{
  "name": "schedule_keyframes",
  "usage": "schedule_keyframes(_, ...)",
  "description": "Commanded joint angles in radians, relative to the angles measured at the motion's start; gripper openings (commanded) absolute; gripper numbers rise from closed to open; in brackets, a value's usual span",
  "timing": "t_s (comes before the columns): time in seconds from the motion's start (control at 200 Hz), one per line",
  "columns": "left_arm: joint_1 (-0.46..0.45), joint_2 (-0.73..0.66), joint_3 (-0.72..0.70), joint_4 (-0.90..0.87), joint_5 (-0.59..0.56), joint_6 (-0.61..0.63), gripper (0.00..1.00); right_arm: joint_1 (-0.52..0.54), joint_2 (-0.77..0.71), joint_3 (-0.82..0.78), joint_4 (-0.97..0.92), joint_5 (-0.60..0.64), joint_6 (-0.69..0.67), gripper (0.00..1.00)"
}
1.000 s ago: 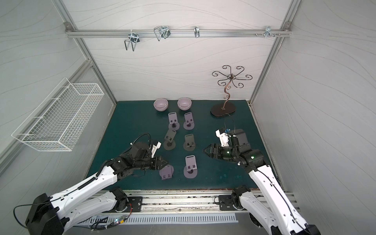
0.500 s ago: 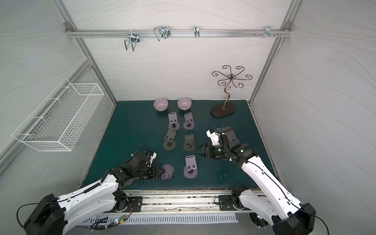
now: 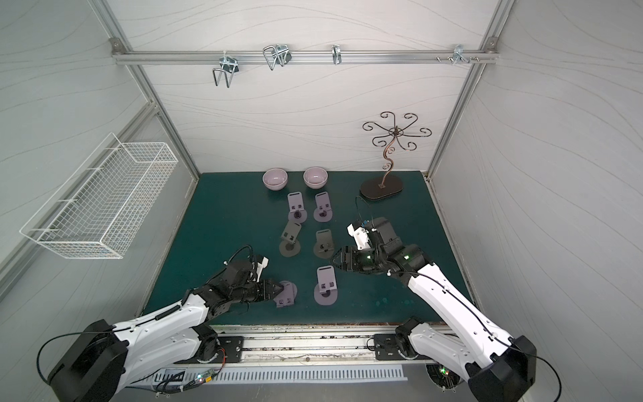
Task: Open the phone stand
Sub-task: Pick up the phone stand at the center of the board.
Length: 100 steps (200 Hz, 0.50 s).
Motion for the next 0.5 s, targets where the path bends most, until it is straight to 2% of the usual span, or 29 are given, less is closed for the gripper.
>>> schedule_keyframes(0.0, 0.012, 0.037, 0.030, 0.090, 0.050, 0.016, 0.54, 0.011, 0.002, 0.020, 0.014, 0.020, 0.008, 0.65)
schedule_keyframes(0.055, 0.012, 0.055, 0.036, 0.102, 0.070, 0.018, 0.53, 0.013, 0.000, 0.017, 0.016, 0.020, 0.009, 0.63)
schedule_keyframes(0.18, 0.014, 0.081, 0.037, 0.144, 0.114, 0.019, 0.52, 0.019, 0.002, 0.010, 0.029, 0.020, 0.014, 0.65)
schedule_keyframes(0.495, 0.015, 0.181, 0.064, 0.178, 0.126, 0.037, 0.50, 0.026, -0.001, 0.002, 0.032, 0.020, 0.010, 0.67)
